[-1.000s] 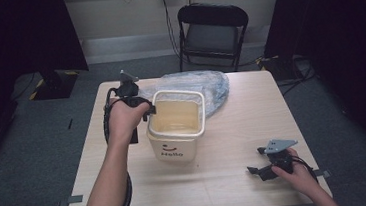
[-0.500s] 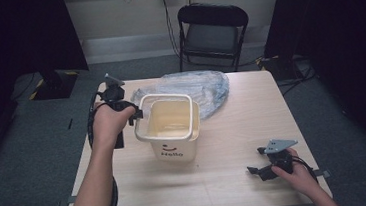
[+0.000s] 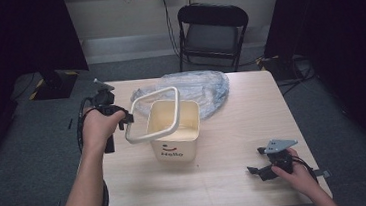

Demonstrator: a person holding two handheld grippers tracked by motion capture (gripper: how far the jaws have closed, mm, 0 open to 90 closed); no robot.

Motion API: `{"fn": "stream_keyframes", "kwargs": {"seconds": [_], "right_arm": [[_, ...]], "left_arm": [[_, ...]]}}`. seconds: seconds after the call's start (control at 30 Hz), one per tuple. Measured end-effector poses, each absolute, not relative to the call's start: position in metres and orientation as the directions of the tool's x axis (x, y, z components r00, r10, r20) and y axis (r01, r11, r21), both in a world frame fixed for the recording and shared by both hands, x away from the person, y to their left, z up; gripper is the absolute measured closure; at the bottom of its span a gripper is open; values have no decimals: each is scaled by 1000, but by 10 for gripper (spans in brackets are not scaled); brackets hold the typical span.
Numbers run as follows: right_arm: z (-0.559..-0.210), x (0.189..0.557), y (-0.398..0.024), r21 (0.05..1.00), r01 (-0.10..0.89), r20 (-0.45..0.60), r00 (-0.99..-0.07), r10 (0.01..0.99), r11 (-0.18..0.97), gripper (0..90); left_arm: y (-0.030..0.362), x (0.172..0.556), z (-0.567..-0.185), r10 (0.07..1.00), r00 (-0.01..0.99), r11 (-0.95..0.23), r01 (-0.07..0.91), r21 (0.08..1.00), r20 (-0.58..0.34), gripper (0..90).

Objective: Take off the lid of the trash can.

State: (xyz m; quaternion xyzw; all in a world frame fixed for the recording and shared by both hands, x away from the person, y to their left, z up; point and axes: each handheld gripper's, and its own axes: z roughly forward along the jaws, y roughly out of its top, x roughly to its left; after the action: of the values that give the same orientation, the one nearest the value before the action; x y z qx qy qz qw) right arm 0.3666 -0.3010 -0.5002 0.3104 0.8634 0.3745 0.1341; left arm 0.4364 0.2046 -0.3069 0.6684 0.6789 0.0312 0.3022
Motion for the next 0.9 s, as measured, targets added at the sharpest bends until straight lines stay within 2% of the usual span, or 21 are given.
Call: {"fn": "stream_keyframes", "kwargs": {"seconds": [0.43, 0.9], "right_arm": [[-500, 367, -301, 730, 436, 2, -771, 637, 526, 117], [-500, 366, -301, 729, 438, 2, -771, 637, 526, 117]], "left_arm": [[217, 434, -307, 946, 58, 98, 886, 454, -318, 817], [244, 430, -322, 952, 15, 129, 887, 443, -307, 816]]}}
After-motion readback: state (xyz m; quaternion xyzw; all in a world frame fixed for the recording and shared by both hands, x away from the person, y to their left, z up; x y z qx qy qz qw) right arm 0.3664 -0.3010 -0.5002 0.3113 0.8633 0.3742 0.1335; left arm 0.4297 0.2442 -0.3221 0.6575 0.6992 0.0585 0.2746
